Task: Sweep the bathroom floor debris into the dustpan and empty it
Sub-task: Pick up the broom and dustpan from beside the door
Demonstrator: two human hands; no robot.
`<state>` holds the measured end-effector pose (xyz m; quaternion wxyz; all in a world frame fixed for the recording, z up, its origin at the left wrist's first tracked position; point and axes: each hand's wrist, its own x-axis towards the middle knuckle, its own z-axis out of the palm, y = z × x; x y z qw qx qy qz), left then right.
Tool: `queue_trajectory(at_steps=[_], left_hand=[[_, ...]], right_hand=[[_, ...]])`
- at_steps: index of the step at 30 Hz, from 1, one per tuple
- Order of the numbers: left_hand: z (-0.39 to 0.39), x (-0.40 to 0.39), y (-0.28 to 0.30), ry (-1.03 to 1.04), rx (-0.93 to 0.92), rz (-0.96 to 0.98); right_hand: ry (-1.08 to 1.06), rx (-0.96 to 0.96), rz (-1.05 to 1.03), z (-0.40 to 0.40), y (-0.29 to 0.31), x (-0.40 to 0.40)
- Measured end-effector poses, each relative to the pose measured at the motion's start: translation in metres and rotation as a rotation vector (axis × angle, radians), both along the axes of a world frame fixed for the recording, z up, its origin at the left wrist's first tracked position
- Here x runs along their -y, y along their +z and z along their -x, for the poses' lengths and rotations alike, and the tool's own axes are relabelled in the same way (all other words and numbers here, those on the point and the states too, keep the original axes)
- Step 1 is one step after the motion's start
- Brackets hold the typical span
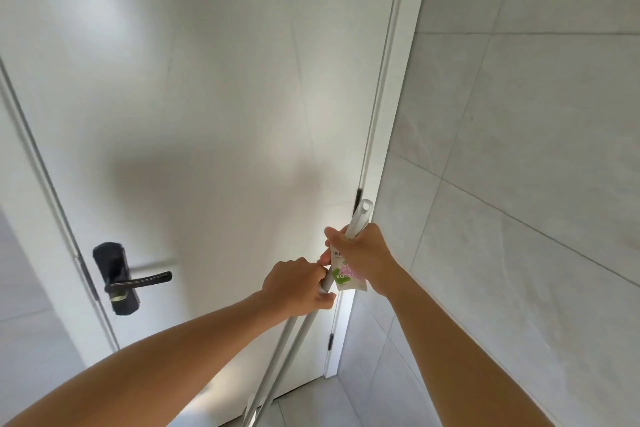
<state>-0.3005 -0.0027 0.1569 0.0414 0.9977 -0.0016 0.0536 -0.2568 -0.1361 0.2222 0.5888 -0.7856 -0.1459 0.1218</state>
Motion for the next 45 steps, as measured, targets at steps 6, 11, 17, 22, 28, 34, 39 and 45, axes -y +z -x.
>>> queue_trajectory(at_steps=[6, 11, 17, 22, 28, 34, 39, 45], left_hand=[[0.031, -0.029, -0.009, -0.018, 0.016, 0.083], [0.048, -0.04, -0.015, -0.037, 0.048, 0.123], [0.065, -0.04, -0.02, -0.041, 0.067, 0.171], [0.066, -0.029, -0.02, -0.039, 0.084, 0.145], [0.069, -0.018, -0.014, 0.011, 0.092, 0.175], [0.069, -0.075, -0.012, 0.136, 0.077, 0.364], [0.068, -0.051, -0.016, 0.155, 0.143, 0.357], [0.078, -0.055, -0.035, 0.299, 0.048, 0.398]], right_hand=[[0.058, 0.021, 0.042, 0.034, 0.0, -0.02], [0.098, 0.034, 0.081, 0.049, -0.001, -0.029], [0.148, 0.096, 0.151, 0.061, -0.003, -0.03], [0.201, 0.079, 0.124, 0.061, -0.001, -0.01], [0.16, -0.01, -0.018, 0.043, -0.008, 0.045], [0.258, 0.057, 0.071, 0.038, 0.009, 0.054], [0.097, 0.121, 0.215, 0.033, -0.007, 0.05], [-0.094, 0.064, 0.262, 0.03, -0.059, 0.076]])
